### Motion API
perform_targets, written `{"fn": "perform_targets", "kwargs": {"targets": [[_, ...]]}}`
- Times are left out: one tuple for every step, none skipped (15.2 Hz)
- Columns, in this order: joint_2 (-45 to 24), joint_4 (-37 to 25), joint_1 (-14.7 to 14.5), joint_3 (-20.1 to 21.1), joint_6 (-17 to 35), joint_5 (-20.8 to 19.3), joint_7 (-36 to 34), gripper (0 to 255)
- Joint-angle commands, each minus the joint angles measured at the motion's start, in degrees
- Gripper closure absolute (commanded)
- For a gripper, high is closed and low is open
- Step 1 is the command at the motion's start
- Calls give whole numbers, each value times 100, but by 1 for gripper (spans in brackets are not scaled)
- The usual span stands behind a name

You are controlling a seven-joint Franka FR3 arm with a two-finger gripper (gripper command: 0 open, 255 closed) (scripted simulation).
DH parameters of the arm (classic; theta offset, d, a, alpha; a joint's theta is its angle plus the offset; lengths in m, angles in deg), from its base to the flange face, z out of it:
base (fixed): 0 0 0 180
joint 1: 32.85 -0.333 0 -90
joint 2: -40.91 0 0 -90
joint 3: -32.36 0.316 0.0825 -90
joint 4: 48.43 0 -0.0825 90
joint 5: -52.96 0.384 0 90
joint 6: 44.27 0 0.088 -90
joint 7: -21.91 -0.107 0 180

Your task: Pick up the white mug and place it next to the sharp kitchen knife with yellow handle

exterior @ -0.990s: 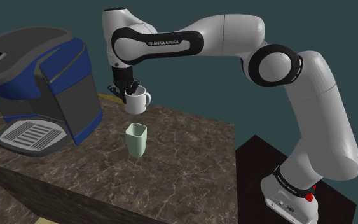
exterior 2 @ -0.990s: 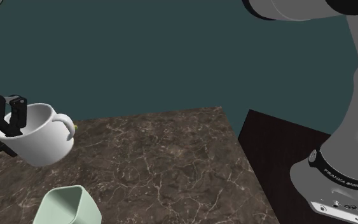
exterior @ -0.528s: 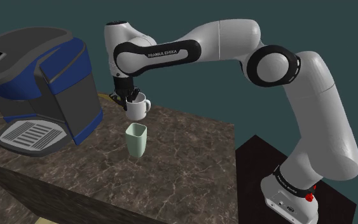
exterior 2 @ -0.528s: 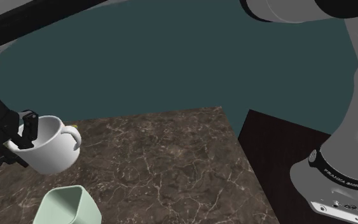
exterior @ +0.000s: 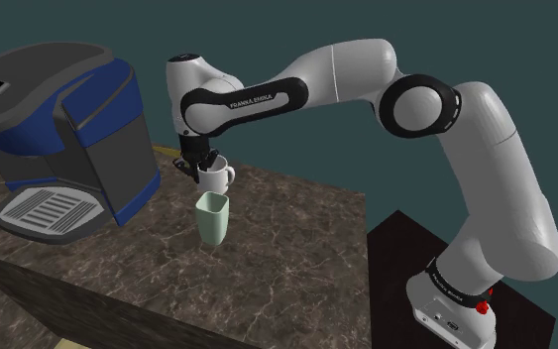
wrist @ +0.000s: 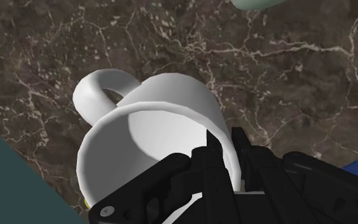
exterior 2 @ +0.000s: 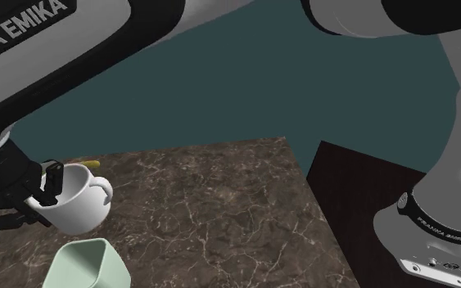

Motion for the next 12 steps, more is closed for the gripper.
{"fn": "perform_targets", "kwargs": {"targets": [[-42, 80, 5, -13, 124, -19, -15, 255], [-71, 109, 5, -20, 181, -29, -22, 255], [-101, 137, 5, -28, 237, -40, -29, 255], [-131, 162, 4, -37, 292, -50, -35, 255], [-163, 186, 3, -45, 346, -61, -42, 255], [-196, 208, 1, -54, 400, -72, -48, 255], [-223, 228, 0, -61, 445, -81, -54, 255], [-224, 225, -1, -61, 444, -81, -54, 255], [-224, 225, -1, -61, 444, -81, -54, 255], [-225, 225, -1, -61, 444, -81, -54, 255], [-225, 225, -1, -62, 444, -81, -54, 255], [-225, 225, -1, -62, 444, -81, -54, 255]]}}
